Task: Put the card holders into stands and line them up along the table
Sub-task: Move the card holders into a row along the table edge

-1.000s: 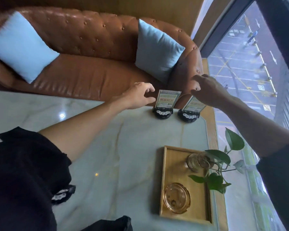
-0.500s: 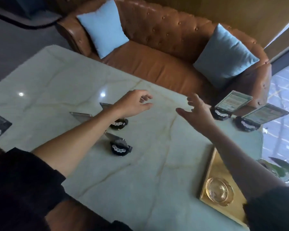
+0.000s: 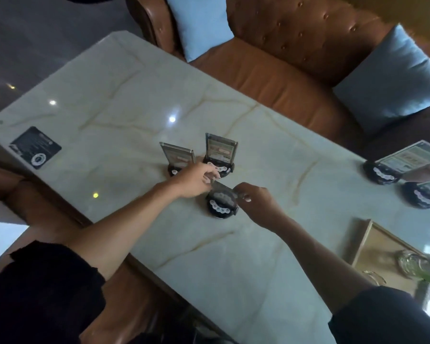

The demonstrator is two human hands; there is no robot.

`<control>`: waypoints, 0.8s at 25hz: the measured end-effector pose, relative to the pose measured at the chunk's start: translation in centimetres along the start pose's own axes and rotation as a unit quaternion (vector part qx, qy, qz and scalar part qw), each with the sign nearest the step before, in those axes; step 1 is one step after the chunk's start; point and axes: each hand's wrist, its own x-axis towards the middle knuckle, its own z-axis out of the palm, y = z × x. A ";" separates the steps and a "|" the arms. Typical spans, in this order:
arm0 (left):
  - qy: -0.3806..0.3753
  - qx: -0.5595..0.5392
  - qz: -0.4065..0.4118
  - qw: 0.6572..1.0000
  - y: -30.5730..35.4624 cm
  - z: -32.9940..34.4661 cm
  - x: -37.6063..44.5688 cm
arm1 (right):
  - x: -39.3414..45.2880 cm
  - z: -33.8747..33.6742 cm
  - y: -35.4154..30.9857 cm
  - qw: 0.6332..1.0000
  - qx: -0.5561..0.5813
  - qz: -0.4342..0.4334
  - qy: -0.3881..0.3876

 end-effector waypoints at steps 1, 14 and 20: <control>0.011 0.001 0.008 1.000 -0.2 0.4 0.2 | 0.2 0.1 0.1 1.000 -0.005 0.012 0.016; 0.043 0.030 0.144 0.988 12.1 4.0 12.4 | 2.6 -13.7 8.0 0.982 0.011 0.095 0.163; 0.056 0.015 0.178 0.982 21.0 7.1 19.8 | 3.3 -21.5 14.1 0.963 -0.030 0.120 0.240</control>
